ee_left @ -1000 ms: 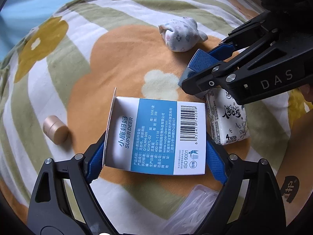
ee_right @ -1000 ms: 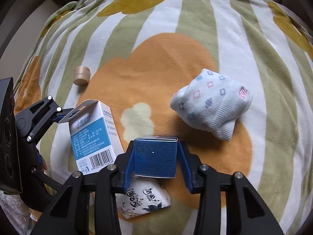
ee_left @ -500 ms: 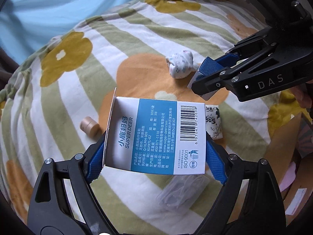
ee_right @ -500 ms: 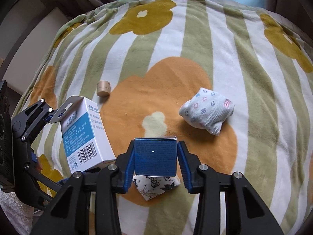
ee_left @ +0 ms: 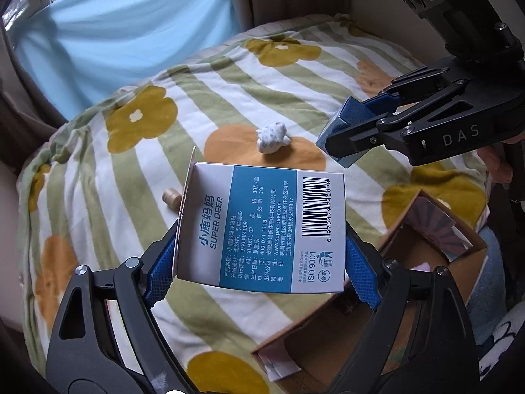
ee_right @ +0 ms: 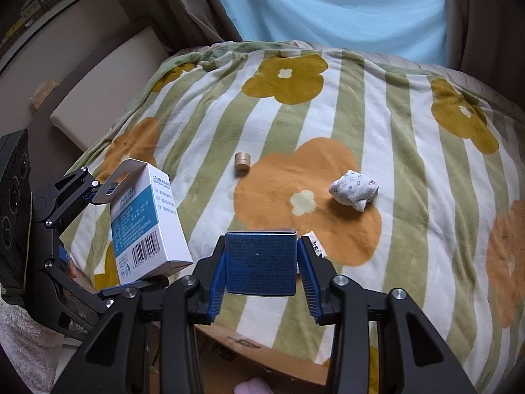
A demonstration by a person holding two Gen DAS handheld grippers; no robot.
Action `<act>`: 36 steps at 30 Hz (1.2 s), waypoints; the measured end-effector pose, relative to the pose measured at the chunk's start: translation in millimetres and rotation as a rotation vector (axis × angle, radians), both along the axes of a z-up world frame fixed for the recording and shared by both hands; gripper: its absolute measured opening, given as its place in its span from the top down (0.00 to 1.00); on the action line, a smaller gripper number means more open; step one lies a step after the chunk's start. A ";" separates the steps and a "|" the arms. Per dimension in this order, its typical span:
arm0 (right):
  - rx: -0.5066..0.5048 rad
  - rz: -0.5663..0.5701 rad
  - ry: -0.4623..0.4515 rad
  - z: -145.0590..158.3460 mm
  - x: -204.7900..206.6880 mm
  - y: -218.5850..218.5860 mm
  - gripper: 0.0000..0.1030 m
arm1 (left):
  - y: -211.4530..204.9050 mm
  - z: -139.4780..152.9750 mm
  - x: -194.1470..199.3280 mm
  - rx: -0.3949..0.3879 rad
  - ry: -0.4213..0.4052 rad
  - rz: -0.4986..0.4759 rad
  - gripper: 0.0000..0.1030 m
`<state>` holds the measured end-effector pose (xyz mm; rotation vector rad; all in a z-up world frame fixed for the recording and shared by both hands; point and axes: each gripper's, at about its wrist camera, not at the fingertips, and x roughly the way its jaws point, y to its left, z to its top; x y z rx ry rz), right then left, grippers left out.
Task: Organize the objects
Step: 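Grasp the SUPER DEER box with the left tool while the right tool grasps the blue cube box, then lower both boxes into the cardboard box and open both tools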
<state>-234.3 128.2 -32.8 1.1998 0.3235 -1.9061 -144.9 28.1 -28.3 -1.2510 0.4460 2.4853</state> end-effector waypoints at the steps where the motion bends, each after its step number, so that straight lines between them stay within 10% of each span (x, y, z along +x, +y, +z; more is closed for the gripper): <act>1: -0.003 0.007 0.007 3.4 7.3 4.4 0.63 | 2.5 1.2 8.1 0.006 0.000 -0.006 0.16; 17: 0.007 0.135 -0.004 -23.5 106.6 75.6 0.63 | 16.2 -49.0 111.8 -0.029 -0.053 0.023 0.16; 36: 0.115 0.265 -0.059 -87.0 161.9 75.7 0.64 | 18.1 -105.2 133.9 -0.082 -0.179 0.046 0.16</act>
